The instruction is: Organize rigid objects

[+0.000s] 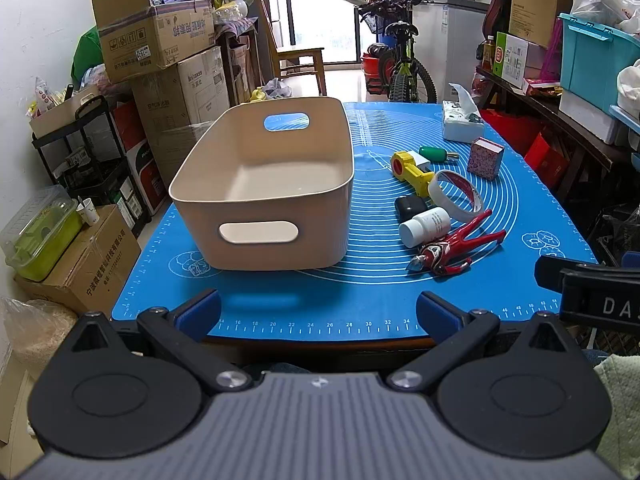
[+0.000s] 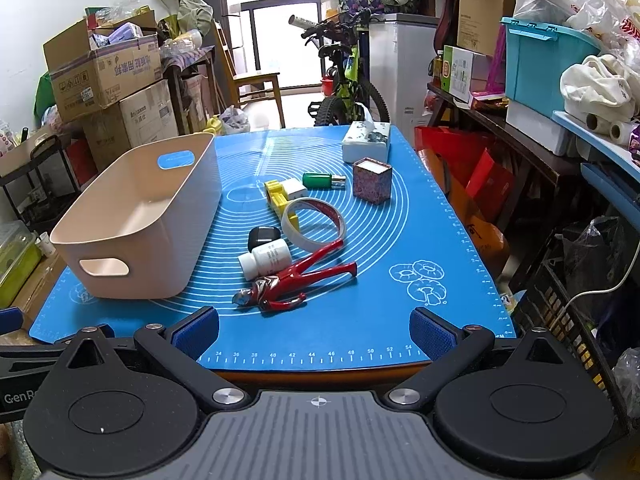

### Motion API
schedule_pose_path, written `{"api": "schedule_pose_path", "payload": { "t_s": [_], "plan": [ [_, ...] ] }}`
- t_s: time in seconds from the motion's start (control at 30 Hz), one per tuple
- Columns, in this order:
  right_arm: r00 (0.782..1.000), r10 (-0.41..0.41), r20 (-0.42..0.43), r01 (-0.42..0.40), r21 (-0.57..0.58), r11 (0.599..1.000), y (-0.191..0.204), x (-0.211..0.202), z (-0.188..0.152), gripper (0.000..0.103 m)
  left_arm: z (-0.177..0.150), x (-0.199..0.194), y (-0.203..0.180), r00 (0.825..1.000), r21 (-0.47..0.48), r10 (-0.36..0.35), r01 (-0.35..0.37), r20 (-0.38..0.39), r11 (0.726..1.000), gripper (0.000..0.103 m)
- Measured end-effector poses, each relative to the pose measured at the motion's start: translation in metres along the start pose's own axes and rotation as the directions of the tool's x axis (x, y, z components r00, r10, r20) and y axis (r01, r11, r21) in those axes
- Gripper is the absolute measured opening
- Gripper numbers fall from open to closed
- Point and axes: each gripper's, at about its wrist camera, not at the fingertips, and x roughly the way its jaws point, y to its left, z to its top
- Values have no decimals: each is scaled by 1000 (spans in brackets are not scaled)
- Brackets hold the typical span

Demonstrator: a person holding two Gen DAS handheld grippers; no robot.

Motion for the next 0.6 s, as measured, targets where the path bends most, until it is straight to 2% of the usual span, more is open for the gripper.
{"api": "schedule_pose_path", "payload": {
  "t_s": [0.6],
  "plan": [
    [1000,2,-4,-2,3,1000,0,-2,2,101,1,-1,0,1000,-2,-1,1,0,1000,103]
  ]
}}
